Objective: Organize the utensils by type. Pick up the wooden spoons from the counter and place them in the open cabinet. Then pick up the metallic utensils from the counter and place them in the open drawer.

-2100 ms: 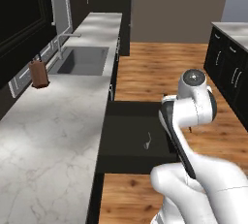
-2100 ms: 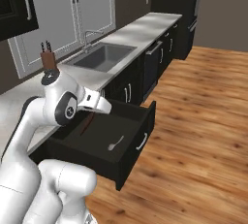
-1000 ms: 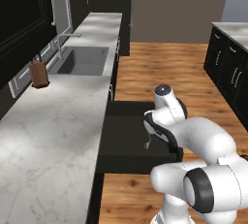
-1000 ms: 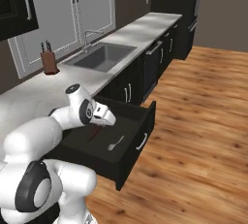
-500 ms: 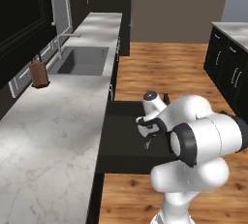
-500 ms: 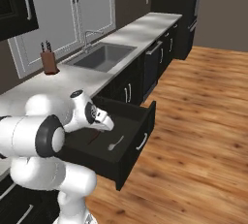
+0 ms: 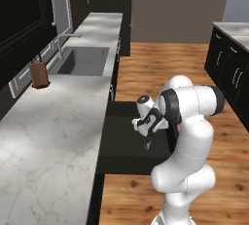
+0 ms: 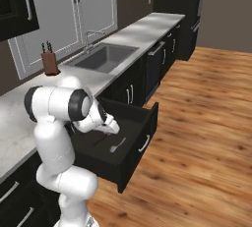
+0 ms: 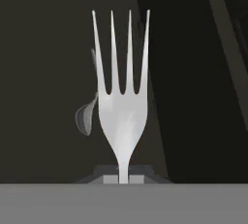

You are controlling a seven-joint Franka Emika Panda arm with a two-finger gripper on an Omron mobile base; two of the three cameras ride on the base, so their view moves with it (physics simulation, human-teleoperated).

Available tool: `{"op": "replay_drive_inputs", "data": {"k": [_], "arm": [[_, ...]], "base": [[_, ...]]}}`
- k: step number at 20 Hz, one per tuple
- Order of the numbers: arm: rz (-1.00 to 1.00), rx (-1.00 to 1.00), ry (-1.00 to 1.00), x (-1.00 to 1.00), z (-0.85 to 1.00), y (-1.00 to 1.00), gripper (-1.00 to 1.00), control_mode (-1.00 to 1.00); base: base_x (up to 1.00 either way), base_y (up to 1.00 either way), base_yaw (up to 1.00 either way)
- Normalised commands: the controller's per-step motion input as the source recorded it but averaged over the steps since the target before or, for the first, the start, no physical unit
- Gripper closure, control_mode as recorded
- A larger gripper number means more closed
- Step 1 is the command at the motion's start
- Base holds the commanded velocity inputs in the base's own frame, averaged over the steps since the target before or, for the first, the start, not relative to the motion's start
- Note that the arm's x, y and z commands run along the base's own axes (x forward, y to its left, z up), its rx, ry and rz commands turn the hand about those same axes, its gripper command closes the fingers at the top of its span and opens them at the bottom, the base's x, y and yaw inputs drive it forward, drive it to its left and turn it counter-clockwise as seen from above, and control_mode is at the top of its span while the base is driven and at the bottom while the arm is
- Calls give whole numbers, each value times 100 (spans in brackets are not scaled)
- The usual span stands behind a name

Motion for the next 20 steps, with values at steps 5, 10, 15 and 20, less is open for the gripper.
{"op": "replay_drive_inputs", "data": {"k": [5,10,15,20], "arm": [[-4,0,0,58,-67,0,100,-100],[-2,0,0,50,-63,0,100,-100],[-1,0,0,56,-53,0,100,-100],[-2,0,0,60,-42,0,100,-100]], "base": [[0,0,0],[0,0,0],[0,0,0],[0,0,0]]}}
